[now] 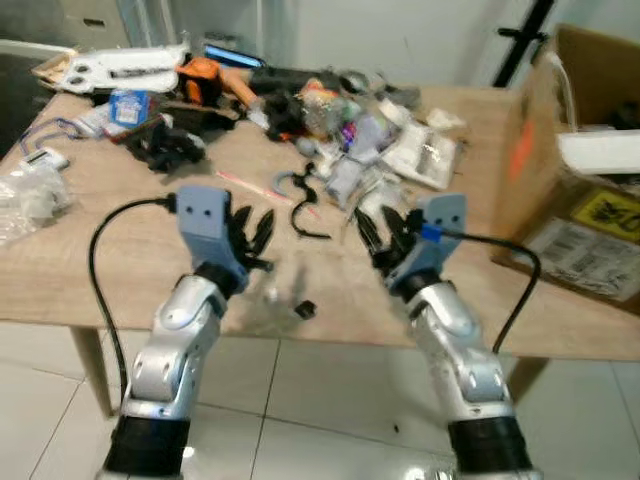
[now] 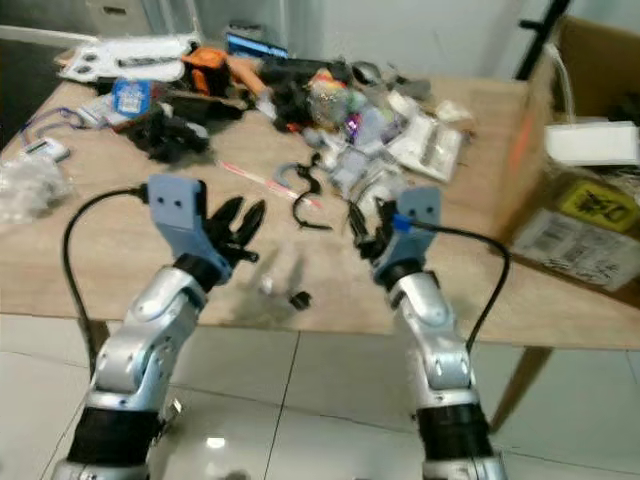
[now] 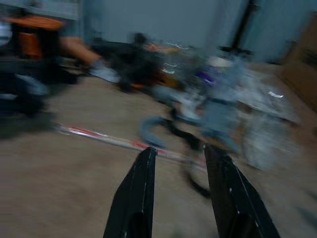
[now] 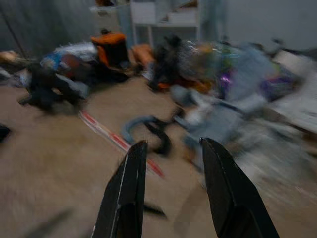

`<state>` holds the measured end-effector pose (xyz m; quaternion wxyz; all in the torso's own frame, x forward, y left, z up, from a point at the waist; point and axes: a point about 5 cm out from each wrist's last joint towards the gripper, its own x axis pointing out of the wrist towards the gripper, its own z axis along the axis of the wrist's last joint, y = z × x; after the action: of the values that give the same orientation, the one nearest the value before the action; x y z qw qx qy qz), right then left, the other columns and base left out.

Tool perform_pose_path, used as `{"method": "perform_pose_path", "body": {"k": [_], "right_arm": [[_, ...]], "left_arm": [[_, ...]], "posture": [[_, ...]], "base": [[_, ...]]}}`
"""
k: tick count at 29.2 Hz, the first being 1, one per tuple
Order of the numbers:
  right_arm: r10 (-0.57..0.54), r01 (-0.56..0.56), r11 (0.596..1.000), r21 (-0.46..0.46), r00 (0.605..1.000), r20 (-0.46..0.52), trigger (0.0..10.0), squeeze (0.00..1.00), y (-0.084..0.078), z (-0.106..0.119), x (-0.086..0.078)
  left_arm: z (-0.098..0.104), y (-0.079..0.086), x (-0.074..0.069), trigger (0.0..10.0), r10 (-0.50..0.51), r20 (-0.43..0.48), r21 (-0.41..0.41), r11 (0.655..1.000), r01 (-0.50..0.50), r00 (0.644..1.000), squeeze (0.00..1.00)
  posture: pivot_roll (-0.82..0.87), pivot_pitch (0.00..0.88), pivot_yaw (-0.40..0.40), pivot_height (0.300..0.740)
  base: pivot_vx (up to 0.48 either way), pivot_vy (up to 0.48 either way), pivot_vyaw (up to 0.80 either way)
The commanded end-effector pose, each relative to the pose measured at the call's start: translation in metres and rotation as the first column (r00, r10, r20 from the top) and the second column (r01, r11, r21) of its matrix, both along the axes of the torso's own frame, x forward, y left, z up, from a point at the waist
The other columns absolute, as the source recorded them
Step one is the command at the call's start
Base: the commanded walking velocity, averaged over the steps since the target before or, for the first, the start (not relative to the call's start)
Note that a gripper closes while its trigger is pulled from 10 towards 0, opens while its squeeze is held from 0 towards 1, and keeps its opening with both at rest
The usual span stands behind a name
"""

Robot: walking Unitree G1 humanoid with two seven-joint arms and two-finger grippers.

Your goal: Picking trash to rubbish bin

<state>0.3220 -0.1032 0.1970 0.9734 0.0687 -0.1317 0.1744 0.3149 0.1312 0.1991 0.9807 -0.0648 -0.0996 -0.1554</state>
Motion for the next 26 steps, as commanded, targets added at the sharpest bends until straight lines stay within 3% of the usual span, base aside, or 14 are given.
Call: {"method": "perform_pose_path", "body": {"k": [1,4,9,11,18,26], "right_arm": [[-0.005,0.005,1.0,-0.015,1.0,-0.009,10.0,0.0,-0.004,-0.003,-0.002],[-0.004,0.004,1.0,-0.017,1.0,-0.01,10.0,0.0,-0.004,-0.003,-0.001],[-0.002,0.002,1.0,-0.016,1.0,-0.011,10.0,0.0,-0.004,-0.004,-0.002],[0.001,-0.001,1.0,-0.016,1.0,-0.012,10.0,0.0,-0.003,-0.004,-0.001],[0.006,-0.006,1.0,-0.014,1.0,-0.013,10.0,0.0,-0.002,-0.003,-0.001],[0.035,-0.035,0.999,-0.019,0.999,-0.017,10.0,0.0,0.001,-0.003,-0.002]], "left_arm": [[-0.002,-0.004,0.0,10.0,-0.015,-0.007,0.003,1.0,0.015,1.0,0.0],[-0.003,-0.003,0.001,10.0,-0.012,-0.009,0.005,1.0,0.012,1.0,0.0],[-0.002,-0.002,0.0,10.0,-0.008,-0.008,0.002,1.0,0.008,1.0,0.0],[-0.003,0.0,0.001,10.0,-0.001,-0.007,0.003,1.0,0.001,1.0,0.0],[-0.003,0.003,0.001,10.0,0.015,-0.004,0.003,1.0,-0.014,1.0,0.0],[-0.003,0.01,0.001,10.0,0.064,0.001,-0.022,0.998,-0.064,0.998,0.0]], "posture": [[0.03,0.169,-0.043,0.74],[0.03,0.199,-0.046,0.74],[0.03,0.165,-0.044,0.74],[0.03,0.202,-0.05,0.74],[0.04,0.18,-0.05,0.74],[0.03,0.197,-0.053,0.74]], "base": [[0.461,0.0,0.0],[0.458,0.0,0.0],[0.447,0.0,0.0],[0.442,0.0,0.0],[0.403,0.0,0.0],[0.0,0.0,0.0]]}}
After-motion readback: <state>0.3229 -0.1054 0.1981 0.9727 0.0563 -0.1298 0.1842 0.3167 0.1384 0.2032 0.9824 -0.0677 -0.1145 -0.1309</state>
